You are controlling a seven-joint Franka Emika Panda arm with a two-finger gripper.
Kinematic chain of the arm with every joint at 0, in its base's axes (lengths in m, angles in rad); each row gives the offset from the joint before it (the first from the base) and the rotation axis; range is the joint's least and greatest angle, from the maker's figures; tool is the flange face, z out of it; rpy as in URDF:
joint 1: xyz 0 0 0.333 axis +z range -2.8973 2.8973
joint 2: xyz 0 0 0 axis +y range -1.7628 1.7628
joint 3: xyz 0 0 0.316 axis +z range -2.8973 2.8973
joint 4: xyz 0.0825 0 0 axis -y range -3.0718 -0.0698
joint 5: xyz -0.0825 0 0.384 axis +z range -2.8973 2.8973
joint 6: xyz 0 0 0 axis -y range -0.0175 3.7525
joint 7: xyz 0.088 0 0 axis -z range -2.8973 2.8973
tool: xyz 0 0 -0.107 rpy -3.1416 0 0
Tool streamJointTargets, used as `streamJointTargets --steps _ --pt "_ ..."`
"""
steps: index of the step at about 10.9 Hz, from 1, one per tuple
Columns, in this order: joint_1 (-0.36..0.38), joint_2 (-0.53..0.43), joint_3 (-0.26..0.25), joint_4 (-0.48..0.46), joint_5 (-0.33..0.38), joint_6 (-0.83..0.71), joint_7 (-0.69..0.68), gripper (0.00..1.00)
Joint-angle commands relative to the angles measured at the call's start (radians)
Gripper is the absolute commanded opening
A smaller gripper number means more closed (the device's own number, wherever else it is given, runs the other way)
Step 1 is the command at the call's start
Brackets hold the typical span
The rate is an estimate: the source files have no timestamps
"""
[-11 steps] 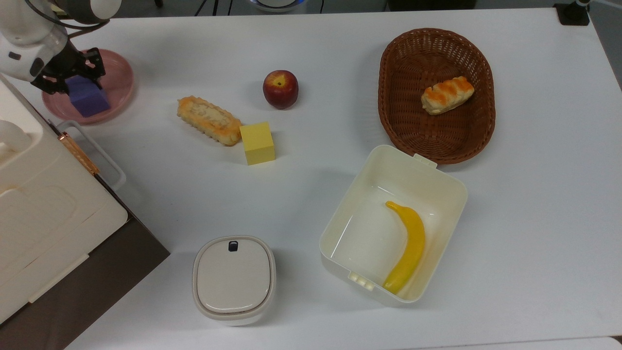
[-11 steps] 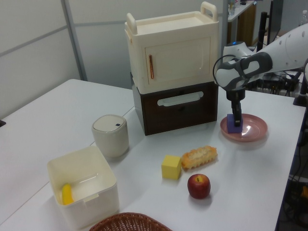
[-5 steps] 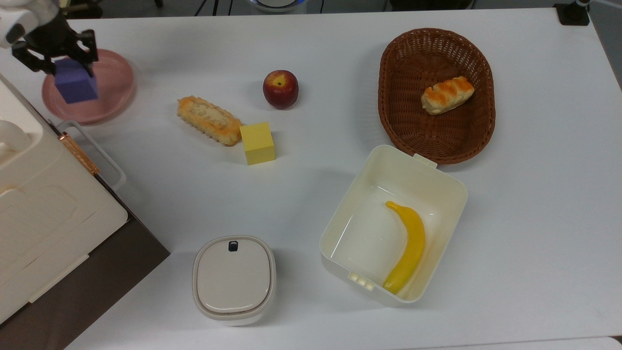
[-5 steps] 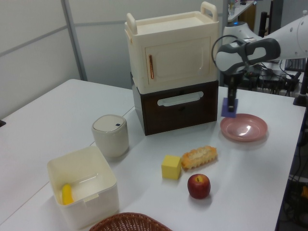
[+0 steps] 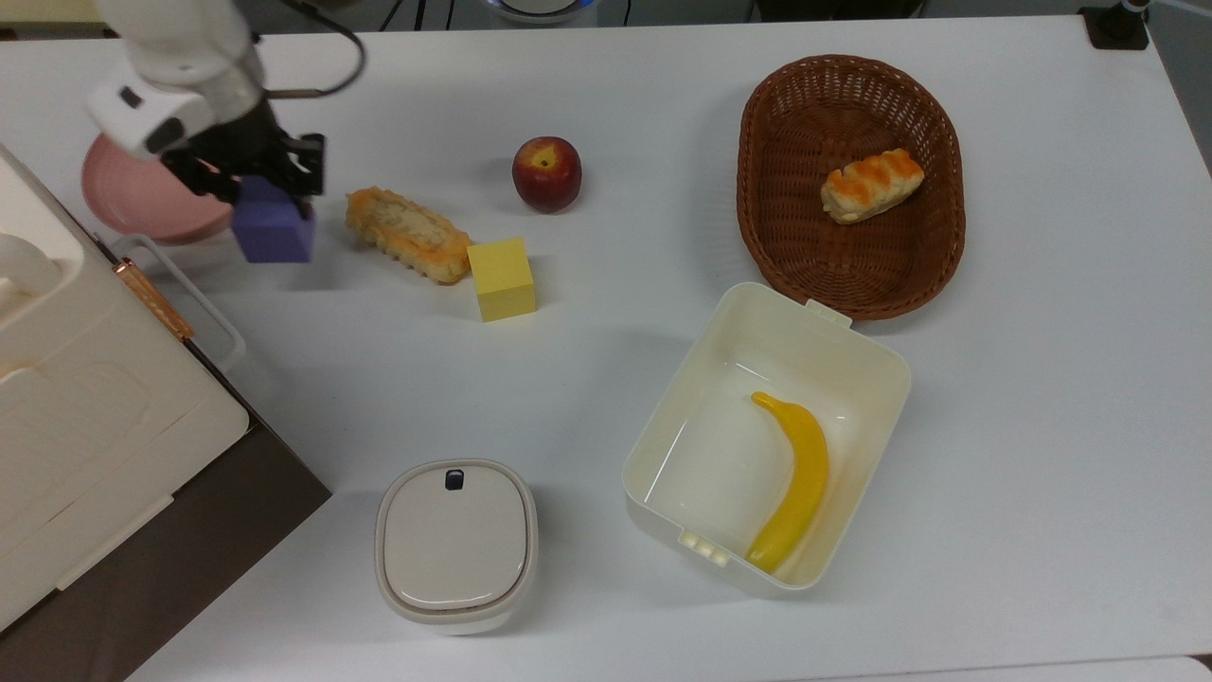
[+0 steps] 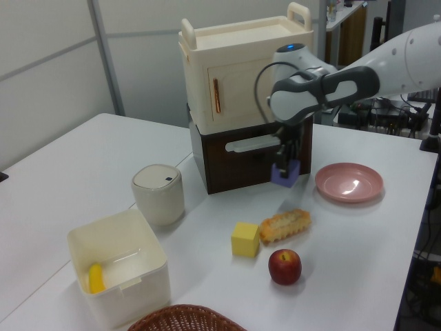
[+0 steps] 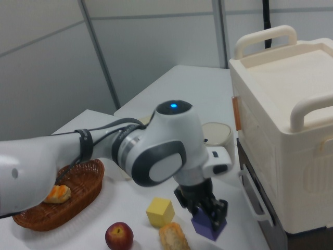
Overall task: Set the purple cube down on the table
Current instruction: 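Lift the purple cube off the plate and carry it beside the bread roll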
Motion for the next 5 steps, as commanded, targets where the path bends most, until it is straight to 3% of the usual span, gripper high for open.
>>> streamJointTargets --steps 1,2,5 --pt "0.113 0.011 -0.011 0.027 0.013 0.002 0.273 0.59" --pt "0.135 0.011 -0.011 0.035 0.013 0.002 0.318 0.99" --pt "0.21 0.005 -0.011 0.067 0.006 -0.018 0.404 1.0"
